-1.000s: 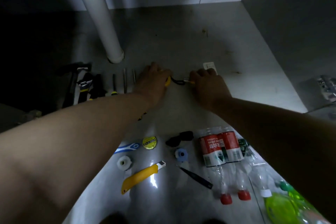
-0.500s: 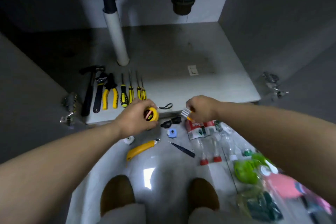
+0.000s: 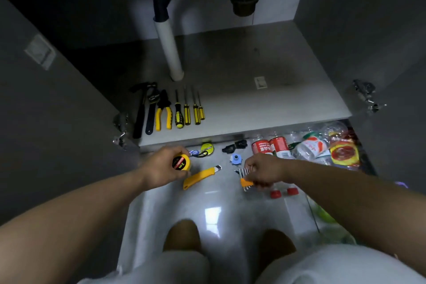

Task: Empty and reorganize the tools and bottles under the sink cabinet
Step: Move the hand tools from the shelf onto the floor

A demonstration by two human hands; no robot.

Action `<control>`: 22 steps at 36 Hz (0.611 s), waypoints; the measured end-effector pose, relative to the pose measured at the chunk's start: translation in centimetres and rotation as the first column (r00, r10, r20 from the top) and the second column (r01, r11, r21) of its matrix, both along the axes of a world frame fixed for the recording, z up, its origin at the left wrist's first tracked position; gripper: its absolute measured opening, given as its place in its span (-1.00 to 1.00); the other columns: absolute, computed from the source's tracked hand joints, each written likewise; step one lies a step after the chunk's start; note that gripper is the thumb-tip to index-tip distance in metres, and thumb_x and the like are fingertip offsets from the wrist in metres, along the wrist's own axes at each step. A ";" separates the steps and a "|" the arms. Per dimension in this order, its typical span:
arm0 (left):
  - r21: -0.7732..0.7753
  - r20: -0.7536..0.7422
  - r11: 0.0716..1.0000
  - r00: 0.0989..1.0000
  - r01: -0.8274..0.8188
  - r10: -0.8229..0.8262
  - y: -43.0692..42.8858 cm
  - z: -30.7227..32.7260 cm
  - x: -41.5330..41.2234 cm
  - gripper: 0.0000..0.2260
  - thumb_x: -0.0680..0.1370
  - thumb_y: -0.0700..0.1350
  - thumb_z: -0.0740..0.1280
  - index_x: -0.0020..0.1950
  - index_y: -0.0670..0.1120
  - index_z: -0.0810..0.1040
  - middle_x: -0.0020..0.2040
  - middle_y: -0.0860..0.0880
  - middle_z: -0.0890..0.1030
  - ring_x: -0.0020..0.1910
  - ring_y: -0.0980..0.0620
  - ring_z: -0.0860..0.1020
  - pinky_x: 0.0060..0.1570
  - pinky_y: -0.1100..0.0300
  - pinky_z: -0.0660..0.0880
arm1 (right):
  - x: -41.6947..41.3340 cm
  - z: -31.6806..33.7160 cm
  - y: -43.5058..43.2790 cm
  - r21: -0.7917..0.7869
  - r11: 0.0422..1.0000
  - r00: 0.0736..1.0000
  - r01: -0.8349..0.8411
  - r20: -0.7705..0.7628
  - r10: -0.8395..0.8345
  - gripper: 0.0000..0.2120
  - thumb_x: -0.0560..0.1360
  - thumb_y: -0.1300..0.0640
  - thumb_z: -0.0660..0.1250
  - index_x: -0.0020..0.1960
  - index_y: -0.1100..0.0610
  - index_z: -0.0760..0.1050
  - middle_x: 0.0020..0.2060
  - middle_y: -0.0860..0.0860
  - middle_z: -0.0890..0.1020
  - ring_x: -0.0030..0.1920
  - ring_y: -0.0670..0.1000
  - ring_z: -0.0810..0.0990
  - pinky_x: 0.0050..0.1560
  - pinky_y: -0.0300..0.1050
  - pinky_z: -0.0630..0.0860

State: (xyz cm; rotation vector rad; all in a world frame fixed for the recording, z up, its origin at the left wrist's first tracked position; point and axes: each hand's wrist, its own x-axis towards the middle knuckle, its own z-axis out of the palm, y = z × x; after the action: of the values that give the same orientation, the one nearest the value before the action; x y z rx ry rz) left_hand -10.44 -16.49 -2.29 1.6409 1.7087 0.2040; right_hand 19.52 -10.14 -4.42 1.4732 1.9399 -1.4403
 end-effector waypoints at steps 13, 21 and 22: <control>-0.177 -0.007 0.910 0.925 -0.375 0.380 -3.0 -12.9 -2.6 -0.62 0.38 -0.25 0.59 0.12 -0.05 0.59 0.05 -0.12 0.65 -0.05 -0.04 0.62 -0.21 0.43 0.46 | -3.1 -11.8 0.1 -0.018 0.997 0.997 0.073 -0.015 -0.073 -0.84 0.55 0.20 0.43 0.13 0.16 0.61 -0.18 0.11 0.70 -0.24 0.07 0.73 -0.22 -0.13 0.68; -0.172 -0.098 0.801 0.820 -0.573 0.565 -2.9 -15.5 -1.6 -0.52 0.45 -0.24 0.45 0.34 0.02 0.51 0.23 -0.18 0.41 0.15 -0.22 0.53 0.20 -0.02 0.55 | -3.4 -13.8 0.1 0.023 0.992 0.992 0.126 -0.016 -0.126 -0.79 0.49 0.23 0.49 0.12 0.15 0.67 -0.06 0.07 0.72 -0.09 0.03 0.72 0.00 -0.04 0.67; -0.160 -0.092 0.798 0.813 -0.581 0.574 -2.8 -15.4 -1.3 -0.50 0.45 -0.26 0.43 0.37 0.02 0.49 0.24 -0.18 0.38 0.20 -0.23 0.49 0.24 -0.01 0.52 | -3.4 -13.8 0.0 0.070 0.989 0.991 0.133 0.005 -0.133 -0.77 0.49 0.22 0.49 0.15 0.14 0.66 0.00 0.07 0.71 -0.03 0.03 0.69 -0.01 -0.11 0.63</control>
State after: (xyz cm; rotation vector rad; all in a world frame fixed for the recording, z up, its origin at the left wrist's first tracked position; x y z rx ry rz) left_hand -11.74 -19.28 -17.73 0.9514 2.1556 0.2971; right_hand 16.12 -10.09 -18.22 1.6663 1.9369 -1.4303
